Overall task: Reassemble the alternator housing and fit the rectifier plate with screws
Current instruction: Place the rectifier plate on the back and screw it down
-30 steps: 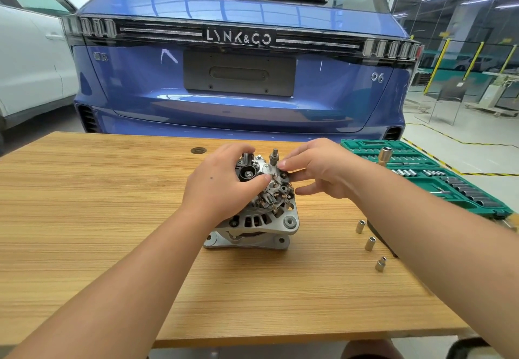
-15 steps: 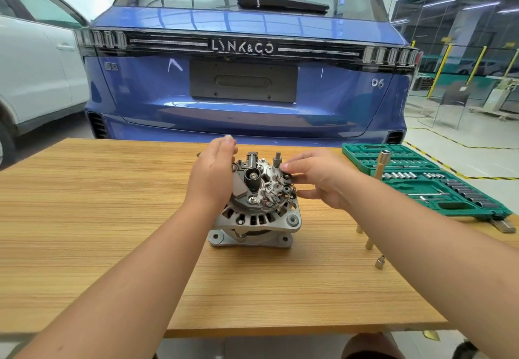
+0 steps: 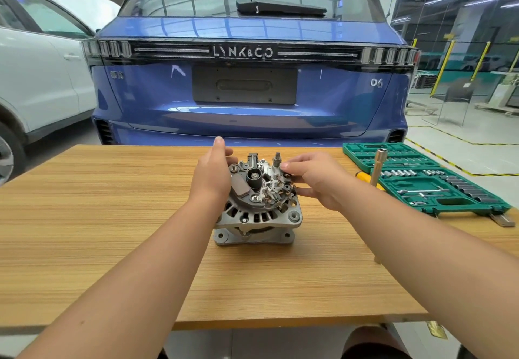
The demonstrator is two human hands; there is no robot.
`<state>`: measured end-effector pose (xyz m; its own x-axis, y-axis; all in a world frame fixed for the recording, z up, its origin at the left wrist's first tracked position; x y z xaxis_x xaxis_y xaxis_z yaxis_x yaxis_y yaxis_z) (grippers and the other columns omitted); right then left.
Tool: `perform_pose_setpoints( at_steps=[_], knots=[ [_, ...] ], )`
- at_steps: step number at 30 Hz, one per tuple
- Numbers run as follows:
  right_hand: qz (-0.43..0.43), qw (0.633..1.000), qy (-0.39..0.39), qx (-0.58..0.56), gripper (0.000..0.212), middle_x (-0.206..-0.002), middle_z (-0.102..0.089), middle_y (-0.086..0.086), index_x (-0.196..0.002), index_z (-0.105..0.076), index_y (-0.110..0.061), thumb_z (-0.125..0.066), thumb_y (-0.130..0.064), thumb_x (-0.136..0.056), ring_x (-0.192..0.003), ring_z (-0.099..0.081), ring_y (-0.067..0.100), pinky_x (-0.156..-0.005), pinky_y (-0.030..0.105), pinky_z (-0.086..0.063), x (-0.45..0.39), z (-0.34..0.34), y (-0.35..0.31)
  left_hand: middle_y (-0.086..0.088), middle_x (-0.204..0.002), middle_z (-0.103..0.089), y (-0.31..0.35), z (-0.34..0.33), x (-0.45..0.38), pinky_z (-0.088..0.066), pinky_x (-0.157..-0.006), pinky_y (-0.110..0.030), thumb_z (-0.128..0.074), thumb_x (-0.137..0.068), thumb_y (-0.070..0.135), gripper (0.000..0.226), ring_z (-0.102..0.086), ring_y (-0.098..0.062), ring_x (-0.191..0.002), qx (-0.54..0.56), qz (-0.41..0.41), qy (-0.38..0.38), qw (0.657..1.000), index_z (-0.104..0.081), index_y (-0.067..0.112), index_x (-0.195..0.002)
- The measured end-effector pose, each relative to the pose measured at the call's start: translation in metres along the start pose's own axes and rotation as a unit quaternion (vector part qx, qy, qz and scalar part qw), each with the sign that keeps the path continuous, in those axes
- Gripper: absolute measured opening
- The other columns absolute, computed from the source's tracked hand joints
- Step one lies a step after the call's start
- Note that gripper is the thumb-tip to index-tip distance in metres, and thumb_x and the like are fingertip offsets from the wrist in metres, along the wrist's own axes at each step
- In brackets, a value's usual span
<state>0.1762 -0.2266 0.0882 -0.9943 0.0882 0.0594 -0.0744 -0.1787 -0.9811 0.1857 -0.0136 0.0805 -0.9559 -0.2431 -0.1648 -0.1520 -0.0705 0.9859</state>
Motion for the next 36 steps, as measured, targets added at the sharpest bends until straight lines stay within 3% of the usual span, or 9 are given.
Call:
perform_pose_setpoints(
  at_steps=[3, 10, 12, 15, 20, 24, 27, 30, 36],
  knots=[
    [0.016, 1.0, -0.014, -0.005, 0.017, -0.107, -0.074, 0.006, -0.104, -0.073, -0.014, -0.074, -0.026, -0.092, -0.104, -0.07, 0.022, -0.092, 0.046, -0.059, 0.005, 0.002, 0.002, 0.008, -0.108, -0.07, 0.0, -0.001, 0.0, -0.036, -0.072, -0.031, -0.027, -0.103, 0.062, 0.048, -0.057, -0.006, -0.101, -0.021, -0.003, -0.005, 1.0, -0.064, 0.03, -0.103],
    [0.04, 0.997, 0.015, 0.06, 0.012, -0.108, -0.072, 0.0, -0.101, -0.07, -0.023, -0.066, -0.034, -0.097, -0.102, -0.068, 0.017, -0.078, 0.035, -0.058, 0.02, 0.027, -0.004, 0.008, -0.112, -0.064, 0.01, -0.002, 0.012, -0.038, -0.087, -0.038, -0.028, -0.106, 0.057, 0.048, -0.056, -0.015, -0.108, -0.062, -0.024, -0.021, 0.998, -0.061, 0.025, -0.113],
    [0.04, 0.994, 0.038, 0.09, 0.013, -0.107, -0.071, -0.001, -0.099, -0.069, -0.024, -0.065, -0.037, -0.098, -0.1, -0.068, 0.015, -0.075, 0.033, -0.058, 0.025, 0.042, -0.006, 0.009, -0.102, -0.06, 0.017, -0.003, 0.019, -0.038, -0.087, -0.04, -0.028, -0.106, 0.055, 0.044, -0.054, -0.017, -0.103, -0.108, -0.06, -0.026, 0.992, -0.059, 0.025, -0.102],
    [0.05, 0.984, 0.074, 0.152, 0.011, -0.103, -0.07, -0.004, -0.095, -0.068, -0.029, -0.066, -0.039, -0.097, -0.097, -0.067, 0.012, -0.069, 0.028, -0.057, 0.034, 0.071, -0.011, 0.009, -0.084, -0.053, 0.035, -0.005, 0.036, -0.038, -0.083, -0.043, -0.029, -0.1, 0.053, 0.041, -0.053, -0.024, -0.094, -0.211, -0.169, 0.008, 0.963, -0.048, 0.026, -0.076],
    [0.04, 0.96, 0.132, 0.243, 0.019, -0.096, -0.071, 0.003, -0.097, -0.071, -0.022, -0.066, -0.04, -0.096, -0.091, -0.068, 0.02, -0.073, 0.038, -0.06, 0.052, 0.124, -0.006, 0.004, -0.127, -0.063, 0.059, -0.043, 0.077, -0.031, -0.103, -0.04, -0.041, -0.095, 0.049, 0.046, -0.049, -0.019, -0.127, -0.314, -0.337, -0.022, 0.887, -0.066, 0.02, -0.122],
    [0.015, 0.918, 0.135, 0.372, 0.016, -0.09, -0.067, -0.001, -0.103, -0.07, -0.019, -0.066, -0.034, -0.096, -0.082, -0.063, 0.015, -0.068, 0.033, -0.053, 0.065, 0.143, 0.013, 0.001, -0.113, -0.069, 0.065, -0.094, 0.121, -0.036, -0.093, -0.038, -0.055, -0.095, 0.035, 0.034, -0.06, -0.023, -0.109, -0.305, -0.442, -0.108, 0.837, -0.068, 0.015, -0.118],
    [-0.032, 0.877, 0.129, 0.461, 0.01, -0.089, -0.069, 0.004, -0.094, -0.071, -0.015, -0.067, -0.024, -0.093, -0.081, -0.065, 0.019, -0.07, 0.034, -0.056, 0.07, 0.154, 0.035, 0.008, -0.102, -0.066, 0.049, -0.135, 0.147, -0.049, -0.088, -0.04, -0.059, -0.099, 0.027, 0.025, -0.058, -0.015, -0.094, -0.299, -0.391, -0.189, 0.85, -0.066, 0.019, -0.121],
    [-0.062, 0.842, 0.109, 0.525, 0.011, -0.089, -0.069, 0.008, -0.093, -0.071, -0.011, -0.061, -0.016, -0.09, -0.079, -0.064, 0.022, -0.059, 0.028, -0.048, 0.072, 0.156, 0.057, 0.01, -0.105, -0.064, 0.012, -0.167, 0.162, -0.052, -0.084, -0.037, -0.055, -0.101, 0.031, 0.024, -0.06, -0.017, -0.099, -0.327, -0.277, -0.261, 0.865, -0.061, 0.026, -0.124],
    [-0.074, 0.811, 0.101, 0.571, 0.013, -0.089, -0.059, 0.005, -0.099, -0.06, -0.011, -0.062, -0.022, -0.092, -0.074, -0.06, 0.019, -0.055, 0.03, -0.046, 0.061, 0.148, 0.081, 0.009, -0.111, -0.064, -0.047, -0.189, 0.164, -0.052, -0.078, -0.035, -0.055, -0.098, 0.051, 0.037, -0.061, -0.018, -0.101, -0.393, -0.157, -0.291, 0.858, -0.058, 0.03, -0.128]
  ],
)
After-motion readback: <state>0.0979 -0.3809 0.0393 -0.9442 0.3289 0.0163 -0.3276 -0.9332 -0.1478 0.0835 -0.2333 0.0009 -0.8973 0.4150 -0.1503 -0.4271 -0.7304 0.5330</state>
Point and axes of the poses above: each hand's wrist, its own x-axis away from the middle knuckle, its own z-axis out of the back of the hand, y = z × x, the point moved 5 cm from there along -x, towards the middle knuckle
